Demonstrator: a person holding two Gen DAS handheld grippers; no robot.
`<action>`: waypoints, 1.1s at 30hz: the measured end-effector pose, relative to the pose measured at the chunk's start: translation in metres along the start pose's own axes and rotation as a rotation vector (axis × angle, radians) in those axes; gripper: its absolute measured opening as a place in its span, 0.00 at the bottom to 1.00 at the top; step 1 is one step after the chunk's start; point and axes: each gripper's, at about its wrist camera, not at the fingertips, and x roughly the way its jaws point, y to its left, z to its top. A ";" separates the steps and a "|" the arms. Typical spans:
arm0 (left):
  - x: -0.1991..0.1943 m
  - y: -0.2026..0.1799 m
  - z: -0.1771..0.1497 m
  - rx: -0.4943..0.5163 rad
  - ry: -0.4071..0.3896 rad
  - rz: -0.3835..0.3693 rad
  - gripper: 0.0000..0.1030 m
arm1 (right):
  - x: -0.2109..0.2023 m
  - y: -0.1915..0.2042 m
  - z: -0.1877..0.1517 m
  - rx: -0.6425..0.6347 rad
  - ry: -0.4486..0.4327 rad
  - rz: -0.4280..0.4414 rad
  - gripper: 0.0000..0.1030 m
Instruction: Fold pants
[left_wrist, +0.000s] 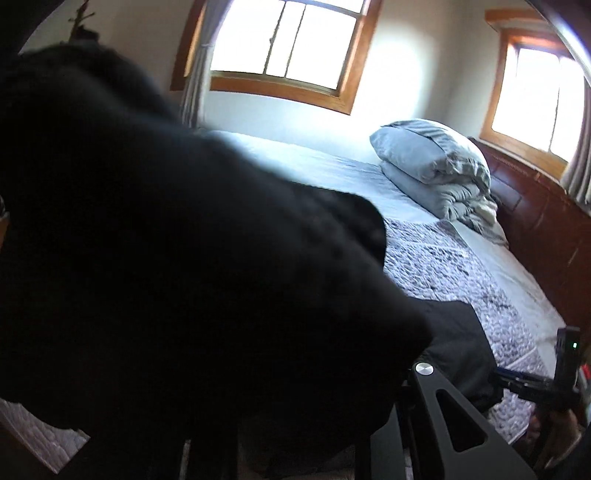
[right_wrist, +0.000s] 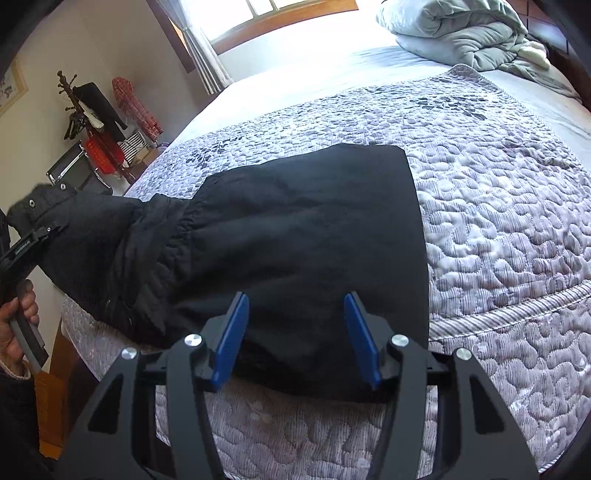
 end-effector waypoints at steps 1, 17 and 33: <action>0.002 -0.010 -0.001 0.036 0.004 0.003 0.18 | 0.000 -0.001 0.000 0.002 0.000 -0.001 0.53; 0.060 -0.131 -0.056 0.573 0.193 -0.046 0.41 | 0.001 -0.011 0.008 0.054 -0.015 0.023 0.55; 0.024 -0.074 -0.062 0.263 0.244 -0.157 0.88 | -0.005 -0.005 0.035 0.176 -0.039 0.194 0.79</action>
